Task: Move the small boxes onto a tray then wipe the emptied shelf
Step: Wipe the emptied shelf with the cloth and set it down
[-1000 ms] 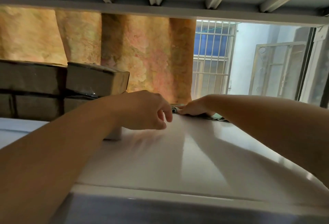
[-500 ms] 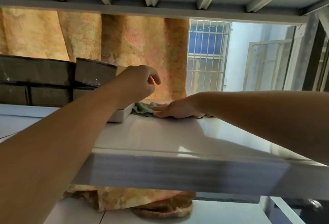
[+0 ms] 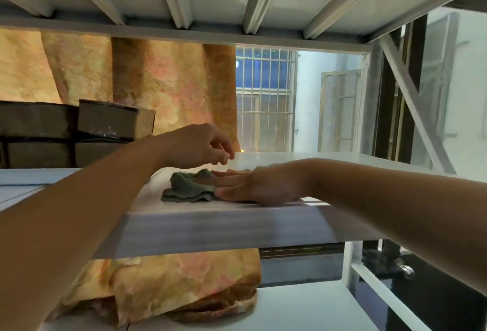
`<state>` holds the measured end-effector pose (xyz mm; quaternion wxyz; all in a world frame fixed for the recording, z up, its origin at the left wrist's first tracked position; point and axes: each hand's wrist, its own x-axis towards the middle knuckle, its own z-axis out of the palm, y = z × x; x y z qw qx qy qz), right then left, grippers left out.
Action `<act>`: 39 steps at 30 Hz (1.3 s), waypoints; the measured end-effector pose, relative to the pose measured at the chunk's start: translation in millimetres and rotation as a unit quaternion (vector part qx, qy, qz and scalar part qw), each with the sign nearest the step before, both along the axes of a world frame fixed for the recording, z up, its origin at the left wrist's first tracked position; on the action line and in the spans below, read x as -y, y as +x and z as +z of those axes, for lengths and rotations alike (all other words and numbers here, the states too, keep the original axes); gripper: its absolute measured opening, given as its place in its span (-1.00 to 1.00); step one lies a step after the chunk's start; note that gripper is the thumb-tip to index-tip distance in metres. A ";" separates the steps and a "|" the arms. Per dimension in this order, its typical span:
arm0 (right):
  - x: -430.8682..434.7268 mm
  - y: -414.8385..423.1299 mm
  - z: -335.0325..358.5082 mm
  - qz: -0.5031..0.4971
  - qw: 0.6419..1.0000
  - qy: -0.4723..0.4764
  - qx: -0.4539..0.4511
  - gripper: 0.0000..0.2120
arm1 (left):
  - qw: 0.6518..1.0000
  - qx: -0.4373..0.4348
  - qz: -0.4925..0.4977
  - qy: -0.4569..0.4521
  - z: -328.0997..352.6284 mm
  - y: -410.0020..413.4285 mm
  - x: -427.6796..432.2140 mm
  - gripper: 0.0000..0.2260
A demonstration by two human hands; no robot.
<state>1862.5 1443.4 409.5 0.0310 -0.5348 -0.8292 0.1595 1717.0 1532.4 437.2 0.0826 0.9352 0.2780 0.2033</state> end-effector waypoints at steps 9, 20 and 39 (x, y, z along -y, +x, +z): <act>39.4 17.3 2.1 -0.036 0.996 -0.041 -0.070 -0.56 | 0.992 -0.109 0.047 0.032 -9.9 16.4 20.5 -0.78; 51.8 50.8 5.5 -0.158 0.944 0.286 0.034 -0.82 | 0.986 -0.128 0.106 0.016 1.0 3.0 39.3 -0.82; 37.4 110.1 24.0 -0.250 0.949 0.067 -0.181 -0.93 | 0.964 -0.164 0.203 -0.047 16.0 -13.3 23.6 -0.82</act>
